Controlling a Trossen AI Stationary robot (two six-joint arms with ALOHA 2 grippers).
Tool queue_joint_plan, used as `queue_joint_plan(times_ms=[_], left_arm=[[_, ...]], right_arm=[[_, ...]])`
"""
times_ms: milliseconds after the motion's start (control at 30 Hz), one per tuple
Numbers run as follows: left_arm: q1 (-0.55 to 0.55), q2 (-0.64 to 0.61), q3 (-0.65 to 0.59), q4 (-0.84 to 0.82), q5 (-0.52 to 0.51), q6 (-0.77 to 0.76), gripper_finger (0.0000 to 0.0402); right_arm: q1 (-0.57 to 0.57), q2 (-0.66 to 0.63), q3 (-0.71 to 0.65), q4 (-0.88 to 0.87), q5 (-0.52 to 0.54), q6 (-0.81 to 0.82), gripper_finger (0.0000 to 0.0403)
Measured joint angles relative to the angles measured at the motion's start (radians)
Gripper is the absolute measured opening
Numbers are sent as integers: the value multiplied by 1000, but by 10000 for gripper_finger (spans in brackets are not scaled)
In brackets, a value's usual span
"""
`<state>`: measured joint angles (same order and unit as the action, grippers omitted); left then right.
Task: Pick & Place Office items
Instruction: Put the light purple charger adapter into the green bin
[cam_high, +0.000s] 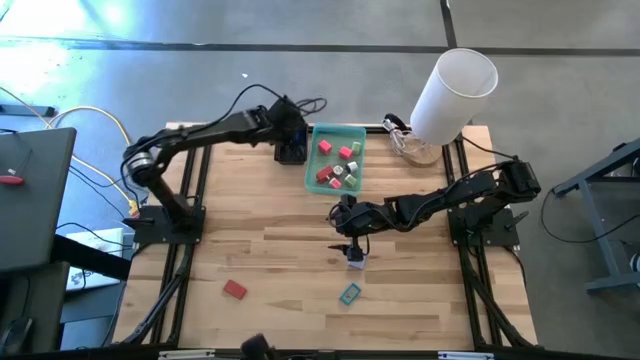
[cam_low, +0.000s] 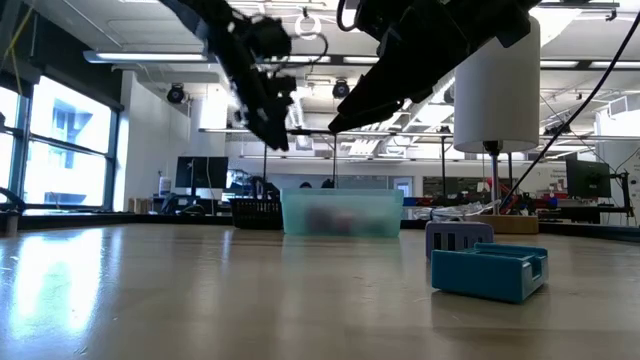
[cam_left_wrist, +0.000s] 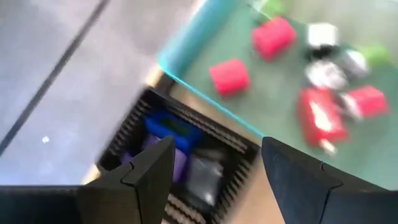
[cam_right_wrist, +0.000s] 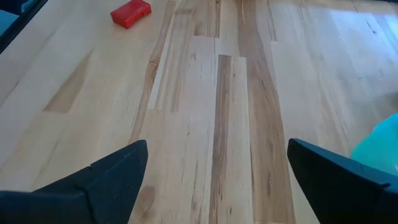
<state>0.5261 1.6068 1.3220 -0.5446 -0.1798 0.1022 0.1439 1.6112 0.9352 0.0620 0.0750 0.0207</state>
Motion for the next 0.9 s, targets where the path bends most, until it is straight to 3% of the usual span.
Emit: queue_joint_plan(times_ms=[233,533,733,900], left_arm=[[-152,-109,0,-287,-6,-113,233],[-386,-147,0,-273,-7,-235,233],[-555,-215,0,-382,-9,-344,233],[-690,-282,0,-488,-56,-446,233]], right_arm=[[-2,0,0,6,-25,37,375],[0,0,0,135,-86,39,375],[38,-18,-1,168,-107,112,375],[84,-19,0,306,-107,110,375]])
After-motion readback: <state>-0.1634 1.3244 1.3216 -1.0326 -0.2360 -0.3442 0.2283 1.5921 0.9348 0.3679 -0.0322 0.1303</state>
